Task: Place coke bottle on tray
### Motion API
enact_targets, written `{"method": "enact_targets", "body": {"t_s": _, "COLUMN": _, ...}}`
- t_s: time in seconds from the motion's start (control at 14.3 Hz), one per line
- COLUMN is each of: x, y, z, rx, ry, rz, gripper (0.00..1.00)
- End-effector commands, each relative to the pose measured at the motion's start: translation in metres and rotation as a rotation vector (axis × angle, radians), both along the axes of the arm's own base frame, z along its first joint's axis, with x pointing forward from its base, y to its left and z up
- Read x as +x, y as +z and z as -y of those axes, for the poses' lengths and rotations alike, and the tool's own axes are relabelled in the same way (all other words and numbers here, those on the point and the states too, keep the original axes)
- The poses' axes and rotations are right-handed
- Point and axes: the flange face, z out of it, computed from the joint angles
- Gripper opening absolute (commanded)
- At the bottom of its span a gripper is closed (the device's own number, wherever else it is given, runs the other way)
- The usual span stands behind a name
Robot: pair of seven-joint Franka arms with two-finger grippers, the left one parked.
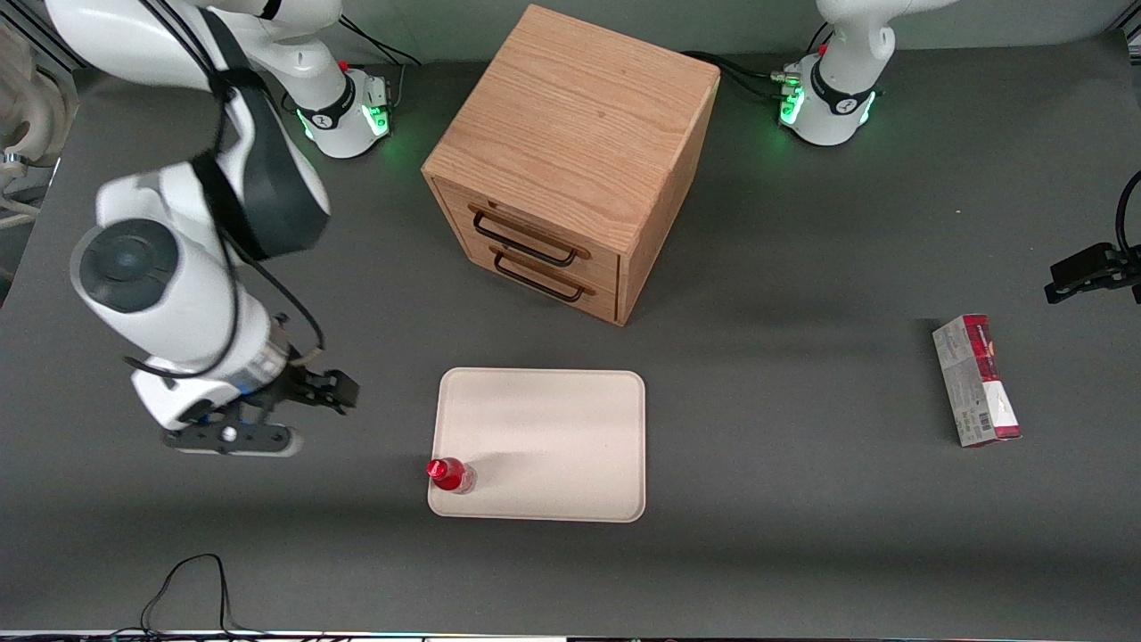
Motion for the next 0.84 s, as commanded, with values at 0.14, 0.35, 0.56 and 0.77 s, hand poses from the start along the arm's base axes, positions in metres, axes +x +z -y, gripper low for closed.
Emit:
{"method": "enact_targets", "body": {"t_s": 0.14, "x": -0.089, "y": 0.065, "z": 0.115, "rx": 0.077, "ry": 0.059, "rz": -0.070, "gripper": 1.00}}
{"method": "enact_targets", "body": {"t_s": 0.35, "x": -0.125, "y": 0.097, "z": 0.146, "rx": 0.151, "ry": 0.009, "rz": -0.088, "gripper": 1.00}}
{"method": "enact_targets", "body": {"t_s": 0.56, "x": -0.140, "y": 0.109, "z": 0.152, "rx": 0.154, "ry": -0.007, "rz": -0.089, "gripper": 1.00}}
{"method": "enact_targets", "body": {"t_s": 0.77, "x": -0.140, "y": 0.103, "z": 0.149, "rx": 0.152, "ry": -0.006, "rz": -0.100, "gripper": 1.00}}
